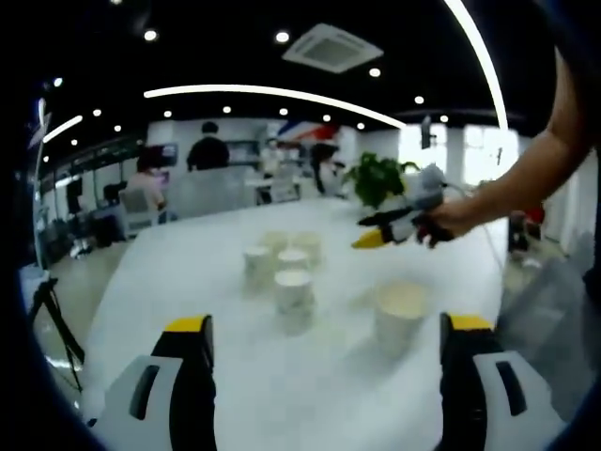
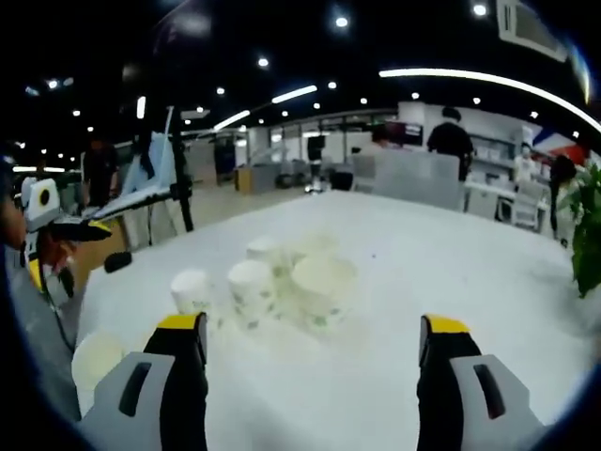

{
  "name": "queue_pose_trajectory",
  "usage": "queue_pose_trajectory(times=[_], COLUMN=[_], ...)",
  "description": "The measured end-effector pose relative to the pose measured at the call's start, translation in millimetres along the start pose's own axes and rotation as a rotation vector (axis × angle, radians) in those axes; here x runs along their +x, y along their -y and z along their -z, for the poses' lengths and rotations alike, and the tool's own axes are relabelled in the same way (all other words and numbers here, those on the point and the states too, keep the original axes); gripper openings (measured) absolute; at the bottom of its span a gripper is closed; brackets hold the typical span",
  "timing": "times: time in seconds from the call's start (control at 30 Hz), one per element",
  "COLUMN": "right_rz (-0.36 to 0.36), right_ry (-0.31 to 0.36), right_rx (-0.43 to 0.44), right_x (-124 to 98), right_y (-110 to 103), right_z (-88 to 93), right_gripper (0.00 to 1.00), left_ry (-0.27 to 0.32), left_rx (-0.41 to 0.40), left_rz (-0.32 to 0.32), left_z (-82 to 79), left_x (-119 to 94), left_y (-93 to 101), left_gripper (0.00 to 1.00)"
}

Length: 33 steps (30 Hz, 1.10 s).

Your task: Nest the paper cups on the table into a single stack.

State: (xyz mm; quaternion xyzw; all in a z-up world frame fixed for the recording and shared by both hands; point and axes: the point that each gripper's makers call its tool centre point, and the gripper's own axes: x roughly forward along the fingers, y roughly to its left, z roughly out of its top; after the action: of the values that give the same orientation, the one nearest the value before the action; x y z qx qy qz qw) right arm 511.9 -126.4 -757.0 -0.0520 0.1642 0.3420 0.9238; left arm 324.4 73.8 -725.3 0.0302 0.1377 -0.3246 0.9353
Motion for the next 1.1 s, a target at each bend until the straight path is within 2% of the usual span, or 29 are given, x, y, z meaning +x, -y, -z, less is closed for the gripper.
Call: queue_pose_trajectory(times=[0.2, 0.37, 0.53, 0.67, 0.83, 1.1], right_rz=[0.007, 0.005, -0.002, -0.004, 0.002, -0.011], right_ry=[-0.017, -0.016, -0.034, -0.051, -0.047, -0.038], right_rx=[-0.014, -0.012, -0.029, -0.048, -0.021, 0.027], right_x=[25, 39, 54, 62, 73, 89], right_y=[16, 22, 23, 23, 23, 21], right_z=[1.7, -0.1, 6.0, 11.0, 15.9, 17.6], right_gripper=[0.9, 0.89, 0.87, 0.81, 0.74, 0.63], left_ry=[-0.009, -0.012, -0.006, -0.004, 0.005, -0.005], left_rx=[-0.023, -0.034, -0.039, -0.043, -0.042, -0.039], left_rz=[0.011, 0.015, 0.015, 0.016, 0.014, 0.009], left_z=[10.4, 11.9, 9.3, 6.6, 0.6, 1.8], left_x=[-1, -2, -1, 0, 1, 1], left_y=[7.0, 9.3, 9.5, 10.1, 13.9, 18.2], left_gripper=[0.99, 0.99, 0.99, 0.99, 0.99, 0.99])
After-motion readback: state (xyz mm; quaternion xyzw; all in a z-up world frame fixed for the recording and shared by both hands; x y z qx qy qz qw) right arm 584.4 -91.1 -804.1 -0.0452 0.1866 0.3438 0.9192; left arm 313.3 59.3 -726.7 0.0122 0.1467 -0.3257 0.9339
